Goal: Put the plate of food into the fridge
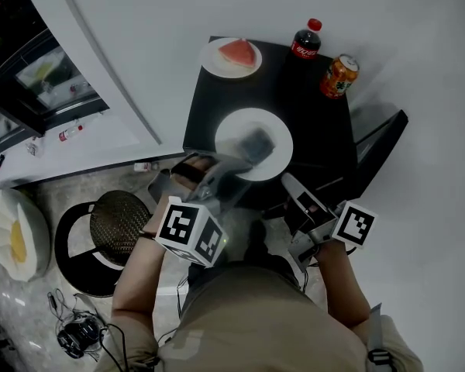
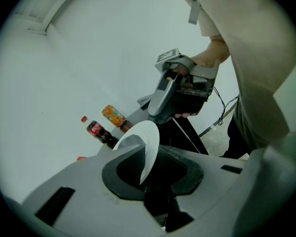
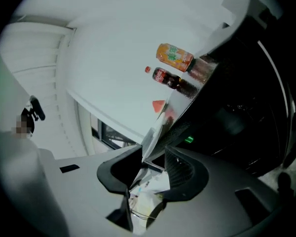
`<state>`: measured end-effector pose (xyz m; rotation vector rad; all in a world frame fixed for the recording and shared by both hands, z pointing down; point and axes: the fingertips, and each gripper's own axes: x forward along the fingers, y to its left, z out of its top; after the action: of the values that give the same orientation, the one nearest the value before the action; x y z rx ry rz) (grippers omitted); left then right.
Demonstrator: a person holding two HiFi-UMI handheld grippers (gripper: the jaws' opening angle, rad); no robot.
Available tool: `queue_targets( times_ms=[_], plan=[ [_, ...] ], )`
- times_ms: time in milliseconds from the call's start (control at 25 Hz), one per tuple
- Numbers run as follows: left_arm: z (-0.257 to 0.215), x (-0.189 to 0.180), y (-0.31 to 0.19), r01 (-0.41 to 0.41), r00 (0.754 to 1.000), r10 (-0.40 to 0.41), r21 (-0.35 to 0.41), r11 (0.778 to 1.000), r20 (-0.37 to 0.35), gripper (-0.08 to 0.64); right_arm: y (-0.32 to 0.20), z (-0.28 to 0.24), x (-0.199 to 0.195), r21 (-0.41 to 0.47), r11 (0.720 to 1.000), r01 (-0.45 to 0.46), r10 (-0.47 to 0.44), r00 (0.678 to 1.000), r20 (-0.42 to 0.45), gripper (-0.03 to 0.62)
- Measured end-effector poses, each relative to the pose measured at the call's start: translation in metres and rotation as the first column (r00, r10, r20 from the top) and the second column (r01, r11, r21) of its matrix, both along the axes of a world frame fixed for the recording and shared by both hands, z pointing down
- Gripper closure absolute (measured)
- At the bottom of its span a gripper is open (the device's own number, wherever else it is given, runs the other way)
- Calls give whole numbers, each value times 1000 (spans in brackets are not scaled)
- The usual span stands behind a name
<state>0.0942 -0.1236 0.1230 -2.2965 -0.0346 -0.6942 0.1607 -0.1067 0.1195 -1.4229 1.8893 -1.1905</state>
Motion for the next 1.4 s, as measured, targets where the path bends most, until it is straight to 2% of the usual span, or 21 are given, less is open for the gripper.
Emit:
queue_targets(
  times_ms=[80,480,680,800,960,1400],
  plan=[
    [0,-1,1,-6,1000,6,2,1000,1,483,-3,-1,1,-1,1000,-11,11,999,41,472],
    [-2,-7,9,-53,999,53,6,999,-4,483,-20,4,-10,-29,1000,3,1,992,129,472],
    [-4,-8,12,-70,998,70,0,998,-9,483,-26,7,-6,-40,999,-24,31,979,202,474],
    [-4,-9,12,-71,997,71,5,997,-9,483,-27,6,-10,-33,999,-24,30,977,212,477],
    [-1,-11,15,-73,997,73,14,997,-1,483,-25,6,-12,-31,999,-23,30,967,251,517],
    [3,-16,22,-72,997,72,32,997,-1,483,-18,9,-18,-45,999,-27,38,960,277,532]
  ],
)
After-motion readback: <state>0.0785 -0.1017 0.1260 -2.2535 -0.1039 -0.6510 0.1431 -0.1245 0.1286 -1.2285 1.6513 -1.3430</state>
